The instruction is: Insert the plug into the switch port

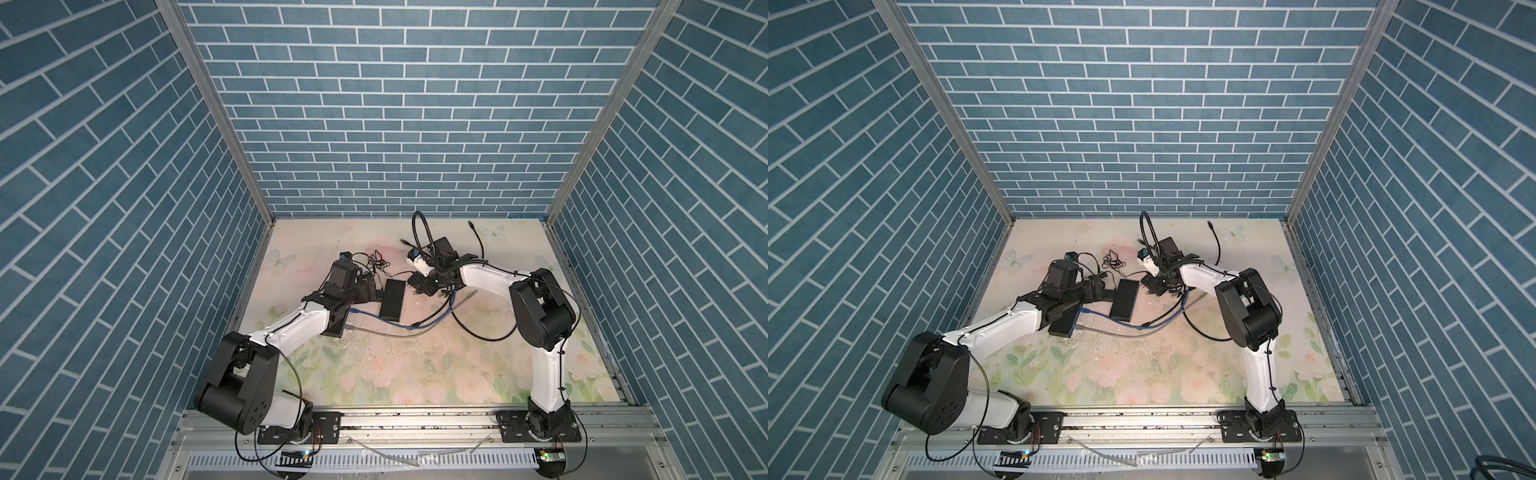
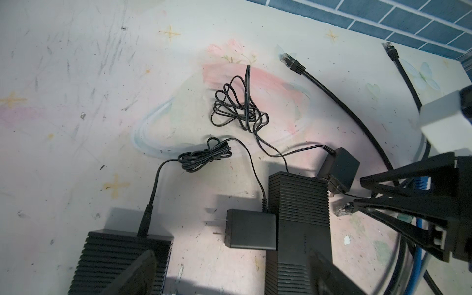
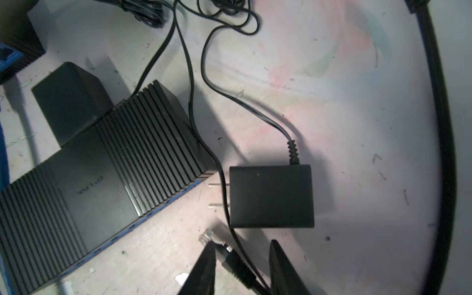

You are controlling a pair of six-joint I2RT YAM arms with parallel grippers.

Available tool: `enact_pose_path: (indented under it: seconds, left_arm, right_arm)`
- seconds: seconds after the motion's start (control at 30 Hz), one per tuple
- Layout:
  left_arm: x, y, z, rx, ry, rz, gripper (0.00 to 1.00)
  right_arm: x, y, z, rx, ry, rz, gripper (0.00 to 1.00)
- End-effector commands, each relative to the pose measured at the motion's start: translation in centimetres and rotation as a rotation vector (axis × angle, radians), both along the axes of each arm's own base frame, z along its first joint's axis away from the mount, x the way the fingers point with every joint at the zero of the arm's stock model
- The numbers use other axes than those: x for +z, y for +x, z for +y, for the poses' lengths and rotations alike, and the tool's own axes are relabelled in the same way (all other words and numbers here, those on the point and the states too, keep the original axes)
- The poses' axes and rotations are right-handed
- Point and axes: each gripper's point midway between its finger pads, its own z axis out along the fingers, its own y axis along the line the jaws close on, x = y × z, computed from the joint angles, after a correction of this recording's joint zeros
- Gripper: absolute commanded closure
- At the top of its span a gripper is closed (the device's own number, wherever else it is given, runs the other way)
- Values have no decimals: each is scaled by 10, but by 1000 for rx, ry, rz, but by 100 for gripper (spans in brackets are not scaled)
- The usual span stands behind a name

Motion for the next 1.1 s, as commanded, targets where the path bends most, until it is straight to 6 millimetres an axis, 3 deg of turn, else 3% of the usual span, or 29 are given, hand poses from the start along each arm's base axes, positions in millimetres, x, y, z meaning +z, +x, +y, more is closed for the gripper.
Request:
enact_pose_path:
  seconds: [0.0, 0.33, 0.6, 1.07]
  left_arm:
    - [-2, 0, -1, -10, 13, -6, 7]
    - [-3, -2, 0, -4, 7, -10, 7]
    - [-1, -4, 1, -4, 7, -18, 7]
    - [9, 4, -11, -50, -36, -62, 8]
  right_arm:
    - [-1, 7, 4, -5, -1, 3, 68]
    - [-5, 8, 10, -13, 25, 30, 76]
    - [3, 15, 19, -6, 64, 12, 100]
    - [87, 31, 40, -15, 251, -127, 100]
